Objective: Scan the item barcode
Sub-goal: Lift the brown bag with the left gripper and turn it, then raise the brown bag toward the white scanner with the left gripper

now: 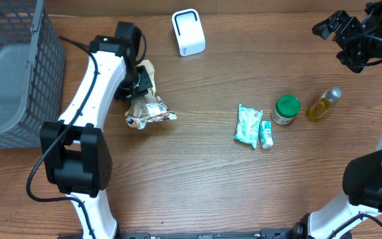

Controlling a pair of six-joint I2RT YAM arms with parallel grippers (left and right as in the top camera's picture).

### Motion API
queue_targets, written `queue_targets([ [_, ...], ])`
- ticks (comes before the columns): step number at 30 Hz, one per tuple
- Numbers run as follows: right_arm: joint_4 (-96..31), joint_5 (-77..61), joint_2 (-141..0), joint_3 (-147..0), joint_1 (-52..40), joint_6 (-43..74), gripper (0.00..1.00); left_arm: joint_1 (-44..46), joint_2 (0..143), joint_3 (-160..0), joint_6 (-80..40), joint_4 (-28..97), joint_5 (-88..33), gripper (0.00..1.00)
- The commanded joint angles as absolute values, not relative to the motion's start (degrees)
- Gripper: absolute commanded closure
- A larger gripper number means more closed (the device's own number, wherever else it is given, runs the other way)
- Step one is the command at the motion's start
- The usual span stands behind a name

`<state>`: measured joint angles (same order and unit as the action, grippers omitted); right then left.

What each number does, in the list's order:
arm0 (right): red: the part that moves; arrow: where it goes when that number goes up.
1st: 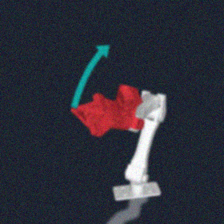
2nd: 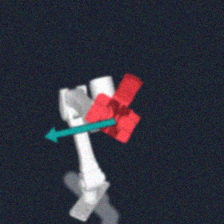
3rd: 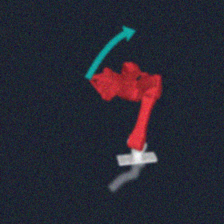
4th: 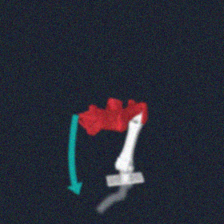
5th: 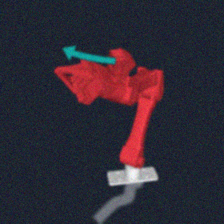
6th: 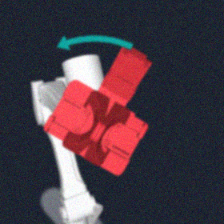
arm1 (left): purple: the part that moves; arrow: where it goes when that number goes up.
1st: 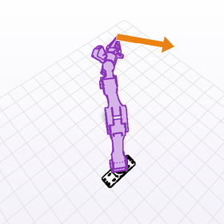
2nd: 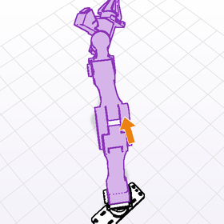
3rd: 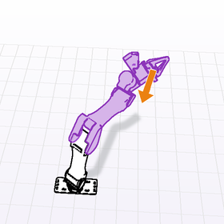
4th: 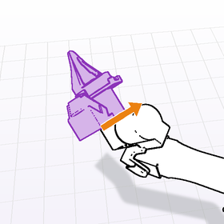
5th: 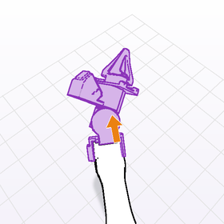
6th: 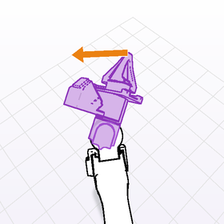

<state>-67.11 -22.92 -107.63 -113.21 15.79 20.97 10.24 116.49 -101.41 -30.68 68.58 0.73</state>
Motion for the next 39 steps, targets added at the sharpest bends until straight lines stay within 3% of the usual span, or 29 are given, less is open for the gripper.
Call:
queue_targets([
  [1, -67.0, -22.5, -106.8, -114.4, 15.8, 20.6, 0.0, 13.2, 114.5, -103.0, -22.8, 68.5, 5.6, 0.96],
  [7, -67.0, -22.5, -106.8, -114.4, 15.8, 20.6, 0.0, 20.0, 110.3, -103.0, -22.7, 66.9, 23.1, 0.96],
  [13, -67.0, -22.5, -106.8, -114.4, 15.8, 20.6, 0.0, 23.7, 108.3, -103.0, -22.6, 64.4, 30.3, 0.95],
  [28, -67.0, -22.5, -106.8, -114.4, 15.8, 20.6, 0.0, 24.0, 108.3, -103.0, -14.5, 65.3, 13.3, 0.96],
  [39, -67.0, -22.5, -106.8, -114.4, 15.8, 20.6, 0.0, 24.0, 108.3, -103.0, -14.6, 66.1, 12.0, 0.96],
])
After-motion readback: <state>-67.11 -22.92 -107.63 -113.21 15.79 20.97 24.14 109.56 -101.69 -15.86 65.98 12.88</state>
